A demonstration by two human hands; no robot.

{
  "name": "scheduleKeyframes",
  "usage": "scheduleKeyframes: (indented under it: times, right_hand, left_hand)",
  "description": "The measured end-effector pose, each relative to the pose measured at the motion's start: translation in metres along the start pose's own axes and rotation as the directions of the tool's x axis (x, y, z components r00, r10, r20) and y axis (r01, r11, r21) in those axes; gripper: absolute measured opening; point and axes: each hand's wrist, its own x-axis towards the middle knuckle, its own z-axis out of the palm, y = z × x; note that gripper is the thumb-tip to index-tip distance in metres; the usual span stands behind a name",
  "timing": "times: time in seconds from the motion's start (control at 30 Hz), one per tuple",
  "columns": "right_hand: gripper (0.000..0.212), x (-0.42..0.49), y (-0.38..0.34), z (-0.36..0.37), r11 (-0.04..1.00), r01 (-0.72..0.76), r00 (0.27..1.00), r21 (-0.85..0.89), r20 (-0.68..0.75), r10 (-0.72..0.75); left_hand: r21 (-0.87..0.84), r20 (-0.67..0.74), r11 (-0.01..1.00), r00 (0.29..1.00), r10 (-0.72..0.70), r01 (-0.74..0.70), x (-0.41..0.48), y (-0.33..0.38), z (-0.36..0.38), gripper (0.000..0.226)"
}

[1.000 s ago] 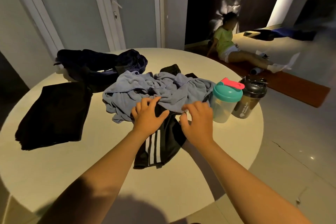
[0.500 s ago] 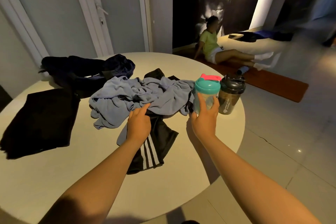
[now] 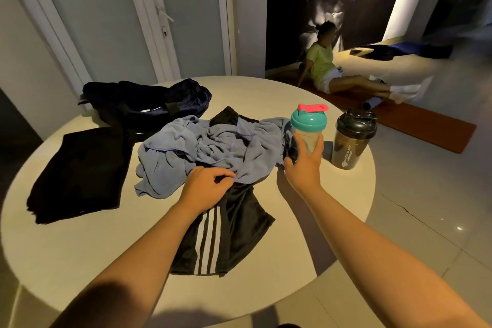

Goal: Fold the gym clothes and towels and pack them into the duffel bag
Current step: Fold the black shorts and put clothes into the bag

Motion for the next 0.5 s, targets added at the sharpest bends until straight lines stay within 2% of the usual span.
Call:
scheduleKeyframes:
  times: [0.07, 0.1, 0.13, 0.2, 0.27, 0.3, 0.37, 0.4, 0.47, 0.5]
  right_hand:
    - [0.056, -0.012, -0.011, 0.004, 0.998, -0.021, 0.992, -0.059, -0.127, 0.013]
    - [0.054, -0.017, -0.017, 0.009, 0.996, 0.000, 0.990, -0.091, -0.142, -0.013]
    - [0.055, -0.021, -0.022, 0.016, 0.994, 0.034, 0.995, -0.106, -0.090, -0.044]
    - [0.068, -0.026, -0.033, 0.035, 0.997, 0.065, 0.990, -0.048, 0.130, -0.059]
    - [0.071, -0.025, -0.040, 0.048, 0.998, 0.061, 0.960, 0.036, 0.271, -0.068]
    - [0.061, -0.022, -0.044, 0.052, 0.996, 0.050, 0.955, 0.070, 0.288, -0.069]
    - [0.027, -0.017, -0.054, 0.055, 0.989, 0.001, 0.970, 0.149, 0.240, -0.037]
    - [0.020, -0.015, -0.061, 0.055, 0.984, -0.016, 0.979, 0.178, 0.205, -0.021]
    - [0.022, -0.009, -0.079, 0.053, 0.977, 0.022, 0.991, 0.212, 0.123, -0.050]
    - [0.023, -0.006, -0.092, 0.051, 0.971, 0.063, 0.988, 0.233, 0.125, -0.094]
  left_hand:
    - [0.072, -0.158, 0.989, 0.977, 0.139, -0.129, 0.003, -0.001, 0.001, 0.039]
    - [0.084, -0.220, 0.985, 0.961, 0.167, -0.152, 0.006, 0.003, 0.001, 0.035]
    - [0.072, -0.245, 0.988, 0.958, 0.151, -0.137, 0.010, 0.007, 0.002, 0.031]
    - [0.067, -0.168, 0.996, 0.984, 0.063, -0.052, 0.018, 0.013, 0.003, 0.040]
    - [0.107, -0.026, 0.994, 1.000, -0.001, 0.004, 0.022, 0.015, 0.004, 0.066]
    - [0.122, 0.026, 0.992, 0.999, -0.022, 0.018, 0.022, 0.016, 0.004, 0.078]
    - [0.127, 0.078, 0.992, 0.996, -0.037, 0.027, 0.025, 0.015, 0.003, 0.095]
    - [0.106, 0.095, 0.993, 0.994, -0.053, 0.043, 0.027, 0.013, 0.002, 0.099]
    - [0.036, 0.144, 0.995, 0.985, -0.099, 0.095, 0.033, 0.012, -0.003, 0.092]
    - [-0.005, 0.152, 0.994, 0.982, -0.110, 0.112, 0.035, 0.013, -0.006, 0.081]
